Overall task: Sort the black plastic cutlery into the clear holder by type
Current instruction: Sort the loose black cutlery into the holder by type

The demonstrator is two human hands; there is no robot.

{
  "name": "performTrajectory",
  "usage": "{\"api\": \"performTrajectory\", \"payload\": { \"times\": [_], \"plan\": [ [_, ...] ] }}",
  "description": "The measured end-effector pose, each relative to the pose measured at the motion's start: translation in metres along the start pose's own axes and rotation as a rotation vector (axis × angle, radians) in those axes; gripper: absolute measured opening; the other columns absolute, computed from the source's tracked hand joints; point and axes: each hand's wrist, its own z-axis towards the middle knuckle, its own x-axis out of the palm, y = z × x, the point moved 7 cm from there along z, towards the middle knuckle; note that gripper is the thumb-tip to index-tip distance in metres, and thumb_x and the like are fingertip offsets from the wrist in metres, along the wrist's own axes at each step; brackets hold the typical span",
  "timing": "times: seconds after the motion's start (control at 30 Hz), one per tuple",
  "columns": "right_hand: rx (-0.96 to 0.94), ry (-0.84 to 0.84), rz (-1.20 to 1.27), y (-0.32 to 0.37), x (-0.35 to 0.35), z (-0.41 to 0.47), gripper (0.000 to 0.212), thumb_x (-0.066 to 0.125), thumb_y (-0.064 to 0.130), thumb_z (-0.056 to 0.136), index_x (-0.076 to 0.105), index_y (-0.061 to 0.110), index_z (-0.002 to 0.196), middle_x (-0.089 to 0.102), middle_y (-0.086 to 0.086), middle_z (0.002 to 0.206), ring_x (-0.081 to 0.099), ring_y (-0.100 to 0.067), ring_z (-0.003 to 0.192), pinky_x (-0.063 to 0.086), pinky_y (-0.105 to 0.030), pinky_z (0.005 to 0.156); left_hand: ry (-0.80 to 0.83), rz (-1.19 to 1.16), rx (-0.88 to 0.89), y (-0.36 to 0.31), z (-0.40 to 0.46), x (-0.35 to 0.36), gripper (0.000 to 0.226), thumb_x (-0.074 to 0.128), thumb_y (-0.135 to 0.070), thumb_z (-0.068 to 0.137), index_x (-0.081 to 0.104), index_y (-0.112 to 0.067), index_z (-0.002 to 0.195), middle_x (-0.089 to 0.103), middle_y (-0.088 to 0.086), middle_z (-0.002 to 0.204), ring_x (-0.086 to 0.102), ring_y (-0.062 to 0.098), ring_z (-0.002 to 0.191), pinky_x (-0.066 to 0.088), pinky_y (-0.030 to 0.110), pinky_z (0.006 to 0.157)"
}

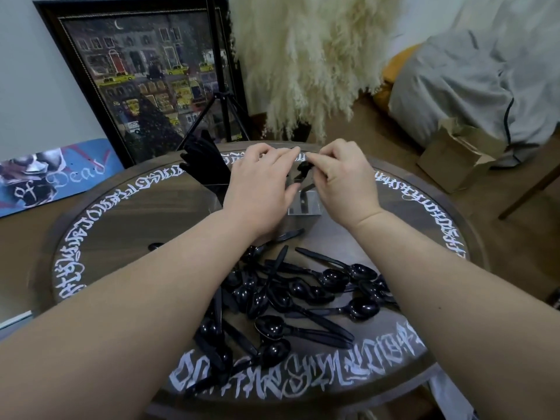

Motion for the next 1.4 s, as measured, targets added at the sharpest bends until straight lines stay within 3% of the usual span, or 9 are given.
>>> {"api": "performTrajectory", "payload": {
  "times": [0.17,0.4,0.5,0.63,0.8,0.87,1.1,1.23,1.4],
  "plan": [
    [0.031,0.151,-0.035,-0.012,0.021,-0.007,0.019,0.070,0.015,0.076,0.072,0.010,0.094,0.065,-0.005,0.078,0.053,-0.032,0.076,0.049,-0.035,0.062,-0.058,-0.001,0.021,-0.004,0.012,0.007,0.039,0.063,-0.031,0.085,0.061,-0.024,0.124,0.064,-0.009,0.119,0.045,0.027,0.117,0.036,0.042,0.088],
    [0.131,0.295,-0.027,-0.040,0.016,-0.022,0.046,0.078,0.021,0.074,0.065,0.012,0.118,0.061,-0.008,0.108,0.053,-0.030,0.100,0.048,-0.038,0.080,-0.017,0.031,0.055,-0.005,0.015,0.022,0.035,0.063,-0.037,0.087,0.065,-0.026,0.120,0.065,-0.011,0.118,0.043,0.025,0.118,0.033,0.043,0.092],
    [0.166,0.340,-0.041,-0.047,0.025,-0.024,0.040,0.070,0.009,0.081,0.065,0.008,0.120,0.059,-0.014,0.107,0.057,-0.034,0.096,0.050,-0.040,0.073,-0.071,0.059,0.087,-0.008,0.015,0.023,0.028,0.068,-0.032,0.083,0.070,-0.024,0.110,0.070,-0.008,0.106,0.050,0.030,0.109,0.037,0.045,0.085],
    [0.111,0.212,-0.052,-0.041,0.021,-0.015,0.020,0.058,0.004,0.081,0.073,0.001,0.094,0.059,-0.016,0.081,0.058,-0.034,0.065,0.046,-0.030,0.053,-0.201,0.069,0.120,-0.006,0.016,0.019,0.016,0.069,-0.023,0.078,0.075,-0.022,0.093,0.072,-0.006,0.088,0.058,0.033,0.093,0.043,0.045,0.073],
    [0.053,0.180,-0.117,-0.038,0.022,-0.012,0.013,0.056,0.002,0.077,0.067,-0.004,0.075,0.056,-0.017,0.074,0.053,-0.033,0.058,0.047,-0.034,0.045,-0.241,0.102,0.155,-0.005,0.015,0.019,0.017,0.068,-0.022,0.076,0.075,-0.024,0.091,0.072,-0.008,0.086,0.059,0.033,0.090,0.043,0.042,0.070],
    [0.046,0.252,-0.123,-0.037,0.026,-0.019,0.008,0.061,-0.001,0.076,0.067,-0.004,0.081,0.055,-0.018,0.077,0.053,-0.034,0.060,0.048,-0.036,0.046,-0.234,0.095,0.165,-0.008,0.013,0.019,0.019,0.070,-0.019,0.076,0.074,-0.023,0.094,0.072,-0.007,0.088,0.059,0.034,0.091,0.044,0.043,0.071],
    [0.121,0.248,-0.062,-0.032,-0.020,-0.037,0.041,0.067,0.006,0.079,0.062,0.006,0.119,0.058,-0.015,0.097,0.057,-0.032,0.071,0.047,-0.033,0.055,-0.224,0.034,0.187,-0.022,-0.012,0.007,0.027,0.055,-0.029,0.082,0.071,-0.025,0.104,0.069,-0.011,0.102,0.050,0.025,0.100,0.042,0.041,0.077],
    [0.300,0.378,-0.069,-0.041,-0.056,-0.077,0.043,0.064,0.016,0.085,0.058,0.012,0.128,0.056,-0.008,0.110,0.058,-0.025,0.086,0.045,-0.032,0.068,-0.092,-0.023,0.207,-0.041,-0.043,0.015,0.026,0.066,-0.026,0.080,0.071,-0.022,0.105,0.069,-0.007,0.105,0.055,0.030,0.099,0.043,0.040,0.076],
    [0.492,0.769,-0.196,-0.067,-0.084,-0.151,0.053,0.057,0.024,0.088,0.045,0.017,0.139,0.051,-0.006,0.133,0.046,-0.027,0.121,0.039,-0.034,0.097,0.337,-0.049,0.153,-0.072,-0.077,0.049,0.040,0.057,-0.041,0.090,0.058,-0.027,0.127,0.056,-0.010,0.131,0.042,0.021,0.121,0.041,0.042,0.099]
  ]
}}
